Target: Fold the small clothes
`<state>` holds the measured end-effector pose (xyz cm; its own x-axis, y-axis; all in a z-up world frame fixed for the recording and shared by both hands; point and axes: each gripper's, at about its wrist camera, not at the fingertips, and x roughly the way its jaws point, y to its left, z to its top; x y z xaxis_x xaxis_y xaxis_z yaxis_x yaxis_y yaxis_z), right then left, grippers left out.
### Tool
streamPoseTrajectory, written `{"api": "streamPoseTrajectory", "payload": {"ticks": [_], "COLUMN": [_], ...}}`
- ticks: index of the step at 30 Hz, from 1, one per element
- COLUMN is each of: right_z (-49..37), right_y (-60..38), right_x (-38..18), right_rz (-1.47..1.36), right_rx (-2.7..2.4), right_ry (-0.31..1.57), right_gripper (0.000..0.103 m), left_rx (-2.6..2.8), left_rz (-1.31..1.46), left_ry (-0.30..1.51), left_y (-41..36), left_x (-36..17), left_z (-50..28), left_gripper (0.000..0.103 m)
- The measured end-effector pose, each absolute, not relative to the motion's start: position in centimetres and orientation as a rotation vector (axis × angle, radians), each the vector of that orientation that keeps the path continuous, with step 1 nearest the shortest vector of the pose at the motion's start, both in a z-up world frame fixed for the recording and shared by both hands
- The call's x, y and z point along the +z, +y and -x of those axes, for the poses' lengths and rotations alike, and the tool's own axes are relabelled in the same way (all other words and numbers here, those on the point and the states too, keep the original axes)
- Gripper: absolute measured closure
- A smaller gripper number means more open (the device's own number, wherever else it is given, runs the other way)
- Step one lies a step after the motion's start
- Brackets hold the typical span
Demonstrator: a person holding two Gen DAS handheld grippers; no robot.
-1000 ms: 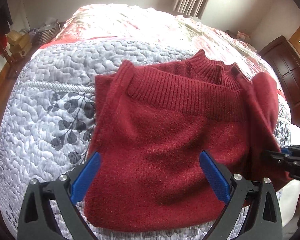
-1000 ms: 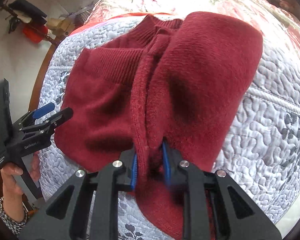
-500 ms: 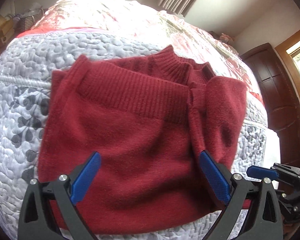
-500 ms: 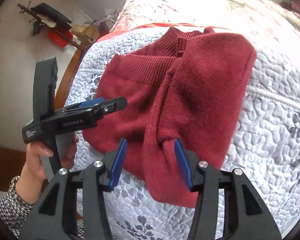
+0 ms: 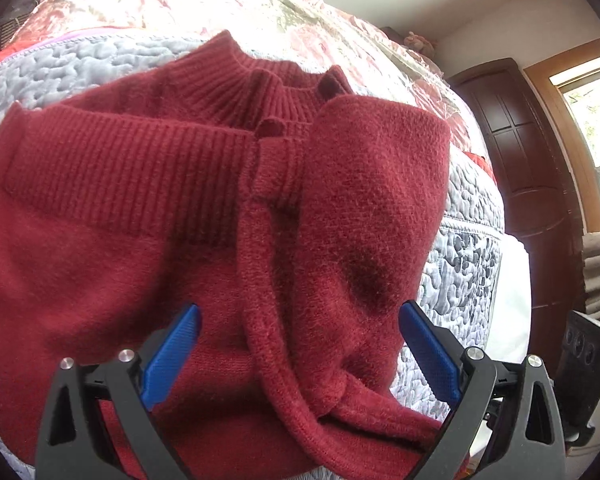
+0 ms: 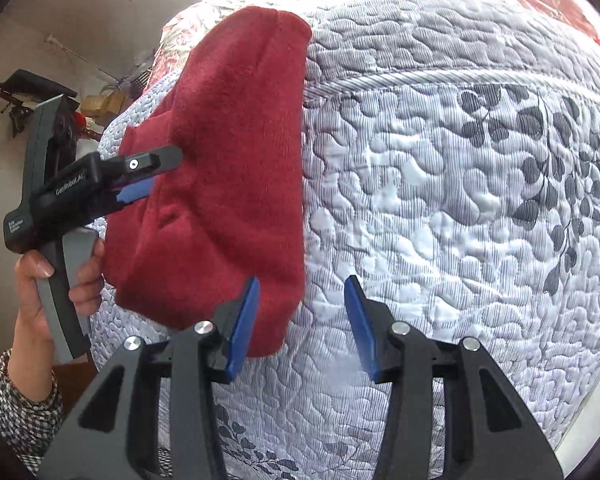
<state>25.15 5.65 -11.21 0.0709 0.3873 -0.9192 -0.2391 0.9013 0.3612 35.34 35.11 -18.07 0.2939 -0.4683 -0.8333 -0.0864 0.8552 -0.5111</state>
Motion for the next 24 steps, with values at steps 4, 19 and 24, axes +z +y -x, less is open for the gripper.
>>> {"api": "streamPoseTrajectory", "payload": {"ticks": [4,19,24], "right_z": [-23.1,-21.7,-21.3], "right_y": [7.3,14.7,14.5], "right_x": [-10.6,-11.1,-10.6], "right_rz": [-0.082,0.108,-0.013], "right_rx": [0.554,0.718,0.801], "right_ry": [1.376,1.347,1.358], "right_gripper": [0.047,0.094,0.095], "left_rx": [-0.268,-0.353,-0.365], "left_rz": [0.517,0.447,0.523], "left_ry": [1.278,1.296,1.239], "left_y": [34.6,33.8,35.2], "left_x": [-18.6,-18.2,-17.7], "left_z": [-36.5,-38.4,-37.3], "left_gripper": [0.004,0.066,0.086]}}
